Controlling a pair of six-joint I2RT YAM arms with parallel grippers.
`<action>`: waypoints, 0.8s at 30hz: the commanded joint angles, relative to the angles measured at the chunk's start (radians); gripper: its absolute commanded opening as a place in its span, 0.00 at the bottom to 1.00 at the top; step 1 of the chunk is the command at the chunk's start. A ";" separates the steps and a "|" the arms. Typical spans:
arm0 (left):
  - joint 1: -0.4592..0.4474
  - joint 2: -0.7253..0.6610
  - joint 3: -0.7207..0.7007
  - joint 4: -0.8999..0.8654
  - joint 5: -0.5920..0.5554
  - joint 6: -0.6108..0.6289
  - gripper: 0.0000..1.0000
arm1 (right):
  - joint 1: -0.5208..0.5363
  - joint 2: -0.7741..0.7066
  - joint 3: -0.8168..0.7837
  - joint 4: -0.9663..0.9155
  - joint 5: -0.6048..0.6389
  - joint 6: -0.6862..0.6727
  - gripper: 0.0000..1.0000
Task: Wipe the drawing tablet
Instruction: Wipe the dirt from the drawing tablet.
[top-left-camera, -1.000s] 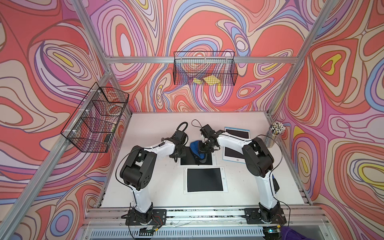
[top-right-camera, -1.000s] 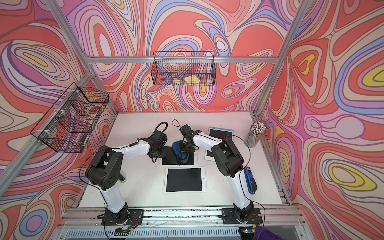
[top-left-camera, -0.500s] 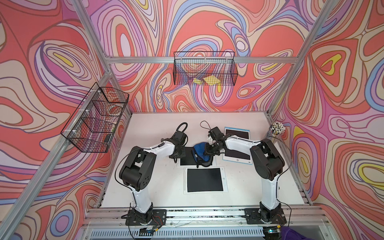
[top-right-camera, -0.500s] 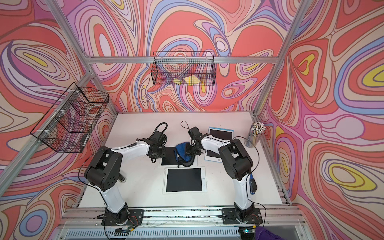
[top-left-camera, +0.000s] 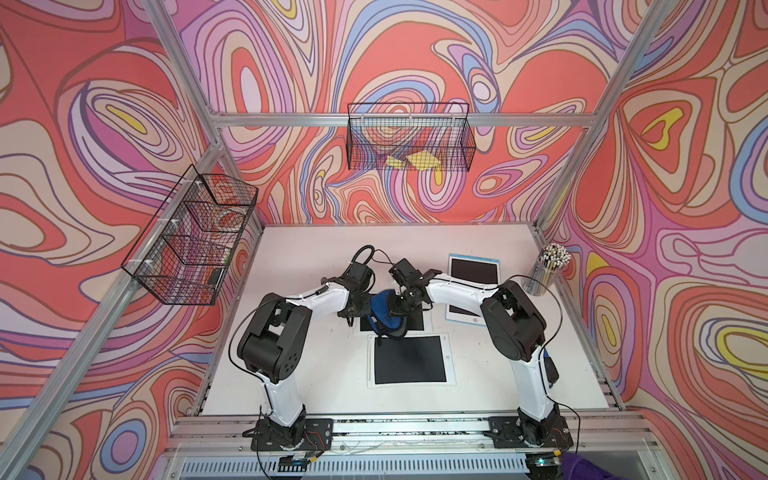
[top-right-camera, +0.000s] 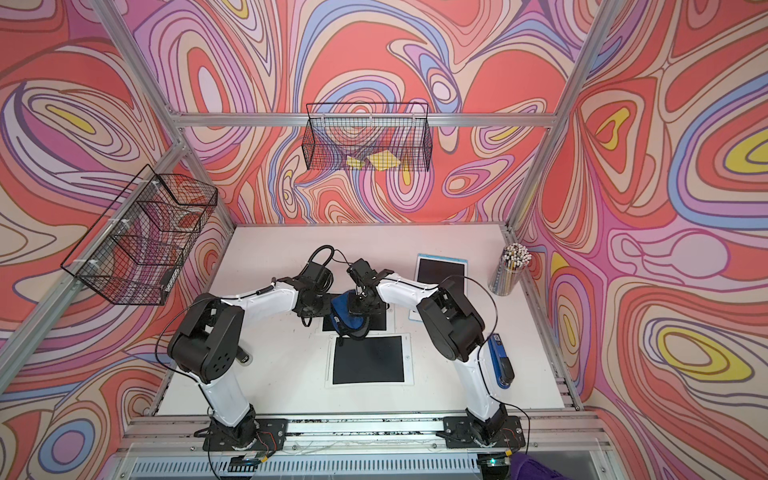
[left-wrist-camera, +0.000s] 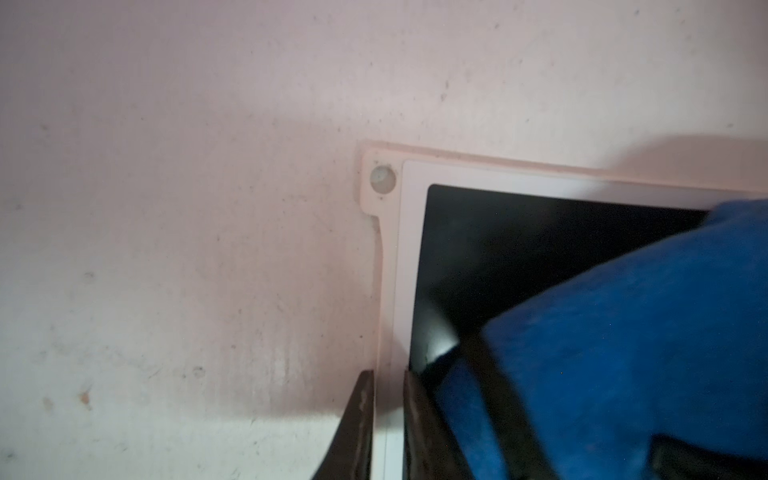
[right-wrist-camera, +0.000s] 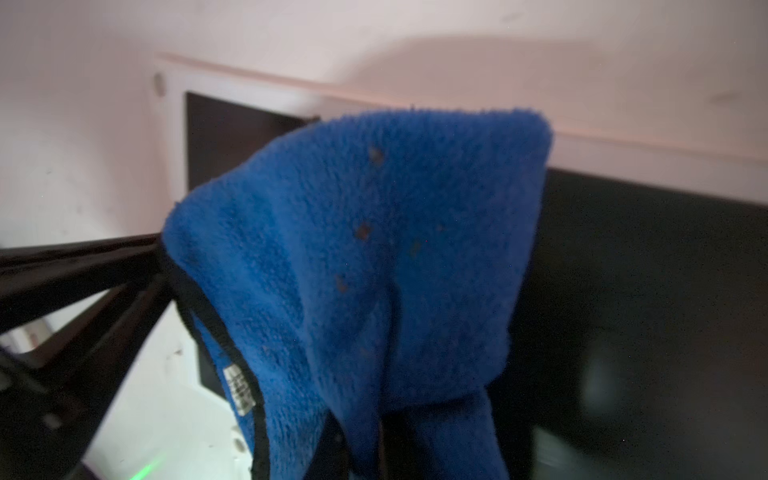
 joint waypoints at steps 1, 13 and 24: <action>0.003 0.048 -0.069 -0.180 0.012 0.002 0.17 | 0.021 0.106 -0.045 0.048 -0.146 0.156 0.00; 0.003 0.036 -0.077 -0.178 0.007 -0.003 0.17 | -0.148 0.035 -0.231 0.041 -0.119 0.358 0.00; 0.003 0.032 -0.080 -0.172 0.011 -0.002 0.17 | -0.219 -0.033 -0.282 0.017 -0.111 0.273 0.00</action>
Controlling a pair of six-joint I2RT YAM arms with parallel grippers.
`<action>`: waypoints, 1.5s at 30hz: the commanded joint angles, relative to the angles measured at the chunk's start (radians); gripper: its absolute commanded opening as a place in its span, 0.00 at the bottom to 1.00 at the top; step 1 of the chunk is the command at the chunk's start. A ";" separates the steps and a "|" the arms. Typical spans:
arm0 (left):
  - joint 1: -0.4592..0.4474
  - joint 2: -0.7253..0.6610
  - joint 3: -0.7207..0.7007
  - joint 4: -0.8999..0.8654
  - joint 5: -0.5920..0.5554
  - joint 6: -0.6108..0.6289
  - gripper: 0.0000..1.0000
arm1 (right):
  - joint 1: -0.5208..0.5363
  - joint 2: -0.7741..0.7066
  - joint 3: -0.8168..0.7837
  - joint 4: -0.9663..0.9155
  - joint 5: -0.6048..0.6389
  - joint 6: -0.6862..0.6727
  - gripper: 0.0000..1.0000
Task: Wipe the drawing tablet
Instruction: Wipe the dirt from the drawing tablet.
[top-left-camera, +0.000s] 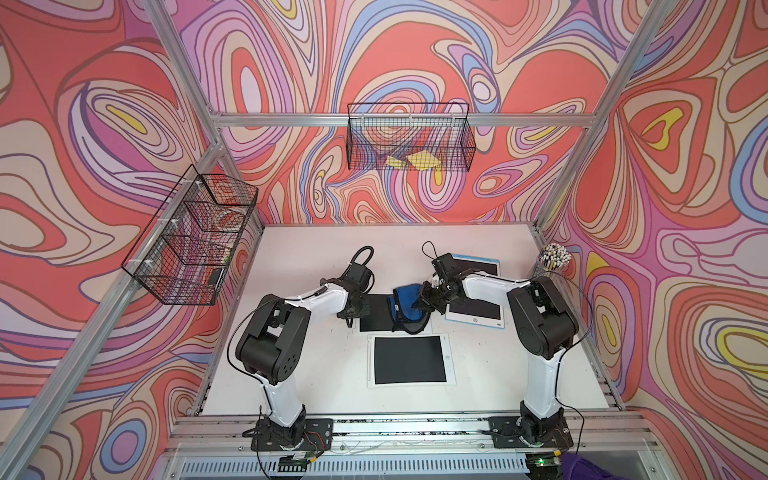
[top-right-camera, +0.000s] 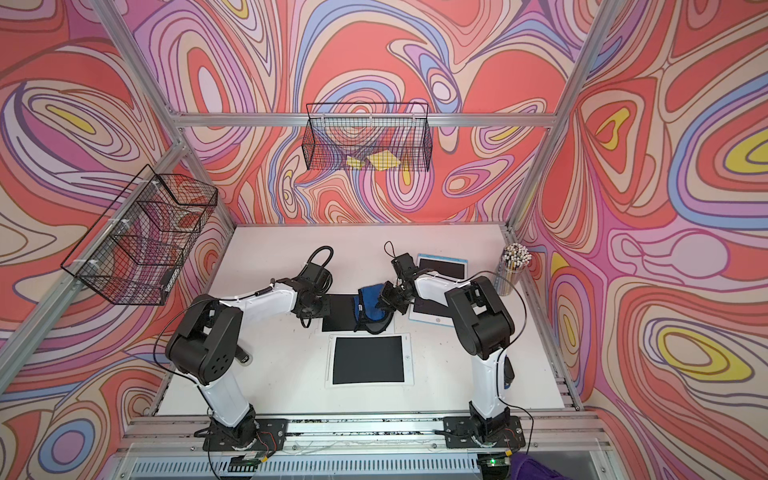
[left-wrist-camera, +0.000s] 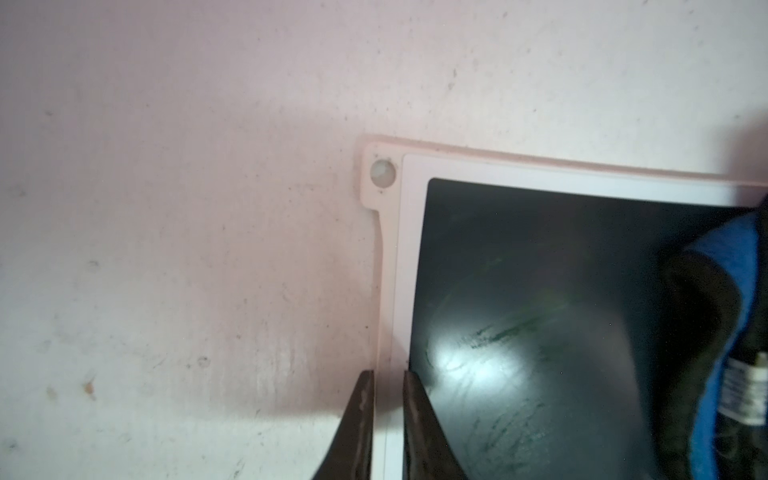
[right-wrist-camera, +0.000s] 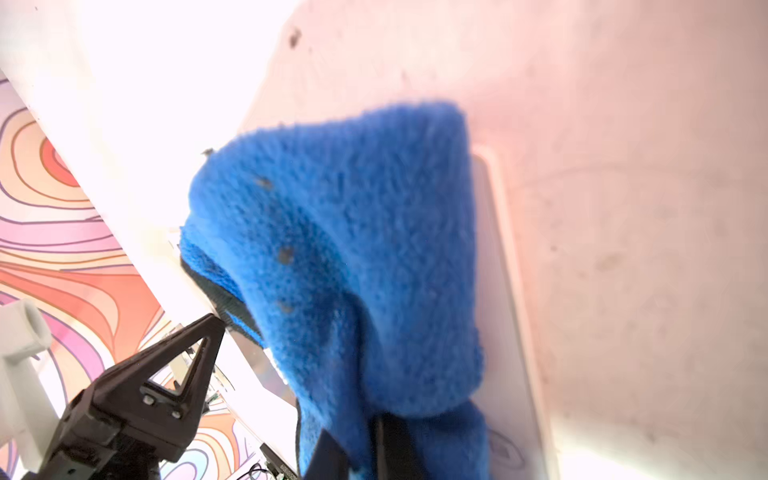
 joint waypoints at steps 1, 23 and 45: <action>0.003 0.045 -0.065 -0.176 0.010 0.001 0.17 | 0.078 0.128 0.012 -0.120 0.087 -0.003 0.00; 0.003 0.039 -0.072 -0.165 0.016 0.001 0.17 | -0.029 0.108 -0.060 -0.143 0.083 -0.033 0.00; 0.002 0.040 -0.086 -0.145 0.035 -0.004 0.17 | 0.129 0.277 0.077 -0.111 0.052 0.043 0.00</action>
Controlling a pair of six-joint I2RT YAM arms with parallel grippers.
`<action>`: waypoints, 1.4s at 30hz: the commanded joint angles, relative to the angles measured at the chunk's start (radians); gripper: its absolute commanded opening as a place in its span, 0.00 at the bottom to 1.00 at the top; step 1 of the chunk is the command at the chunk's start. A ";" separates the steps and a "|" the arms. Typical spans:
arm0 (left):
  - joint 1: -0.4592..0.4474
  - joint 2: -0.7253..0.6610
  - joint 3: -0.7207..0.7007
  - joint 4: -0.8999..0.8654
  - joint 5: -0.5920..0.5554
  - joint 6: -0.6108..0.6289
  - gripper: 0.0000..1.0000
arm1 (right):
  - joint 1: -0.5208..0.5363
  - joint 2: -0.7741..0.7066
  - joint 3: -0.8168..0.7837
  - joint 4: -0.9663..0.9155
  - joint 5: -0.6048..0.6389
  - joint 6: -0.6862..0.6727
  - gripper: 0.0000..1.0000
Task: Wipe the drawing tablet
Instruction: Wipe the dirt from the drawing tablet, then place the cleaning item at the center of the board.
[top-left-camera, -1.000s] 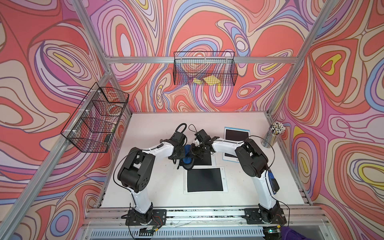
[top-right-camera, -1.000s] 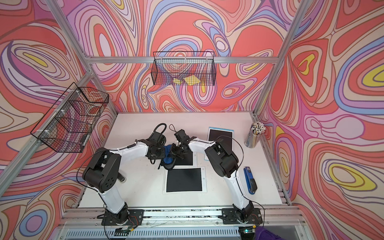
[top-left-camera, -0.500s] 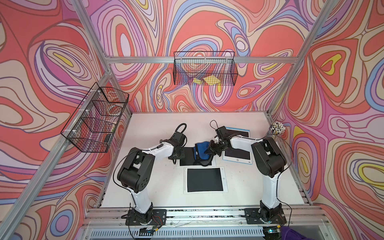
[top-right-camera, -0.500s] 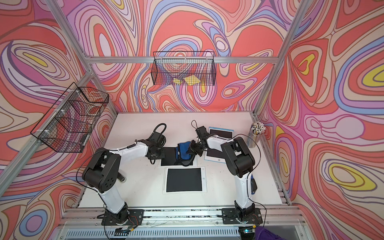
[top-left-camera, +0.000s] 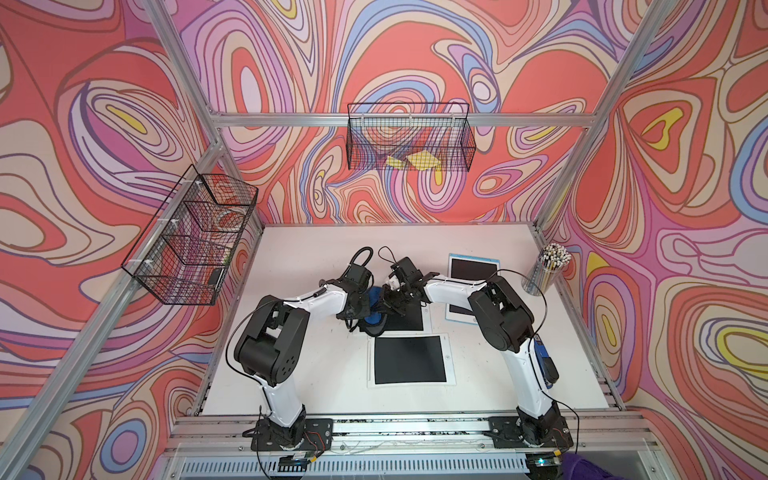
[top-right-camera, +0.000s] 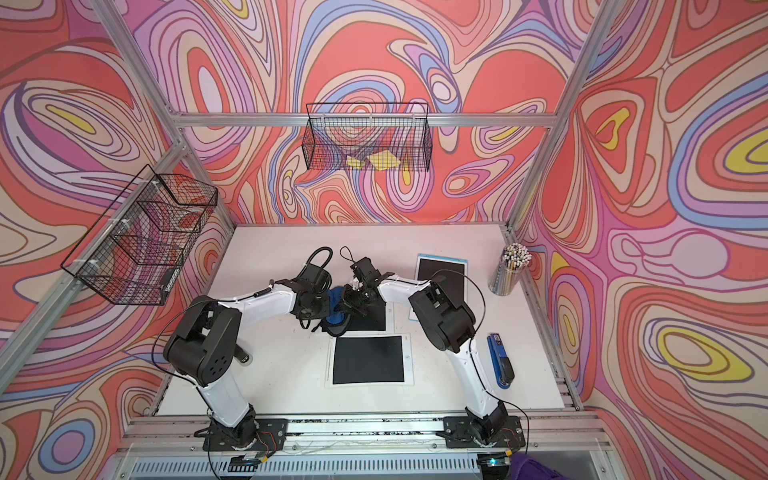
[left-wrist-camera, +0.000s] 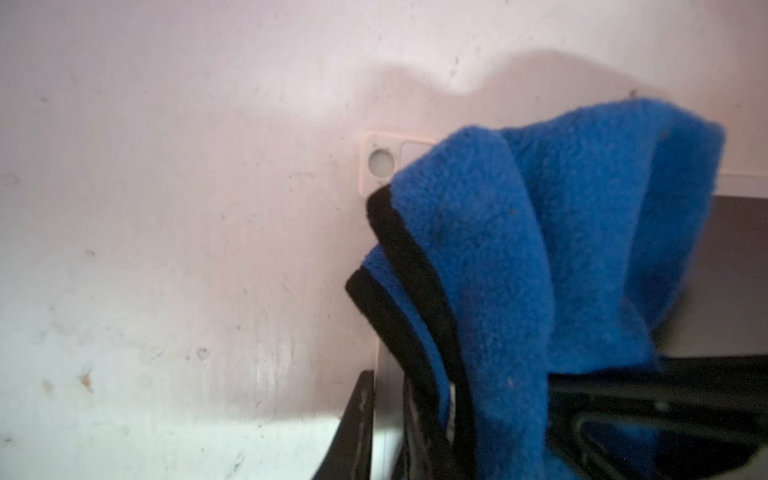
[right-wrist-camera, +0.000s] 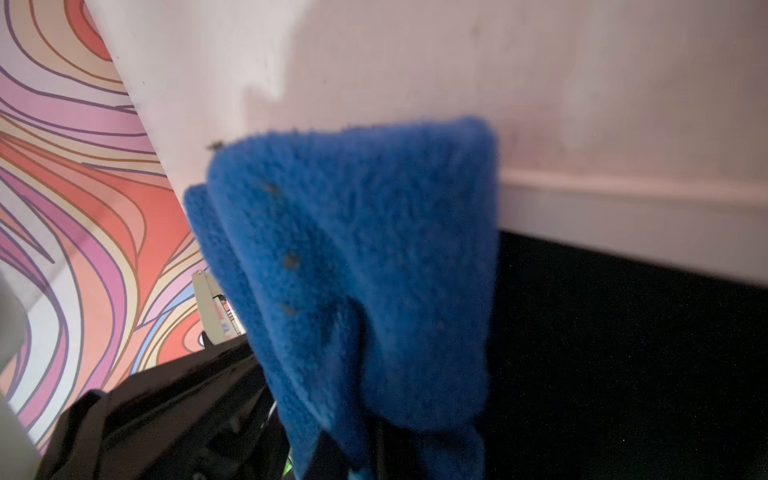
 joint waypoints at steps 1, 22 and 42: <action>0.003 0.051 -0.070 -0.152 0.025 -0.004 0.17 | -0.081 0.034 -0.176 -0.268 0.176 -0.043 0.00; 0.004 0.020 -0.083 -0.117 0.060 -0.017 0.17 | -0.227 -0.567 -0.376 -0.608 0.531 -0.217 0.00; 0.004 -0.016 -0.109 -0.081 0.104 -0.022 0.18 | -0.227 -0.915 -0.577 -0.703 0.622 -0.242 0.61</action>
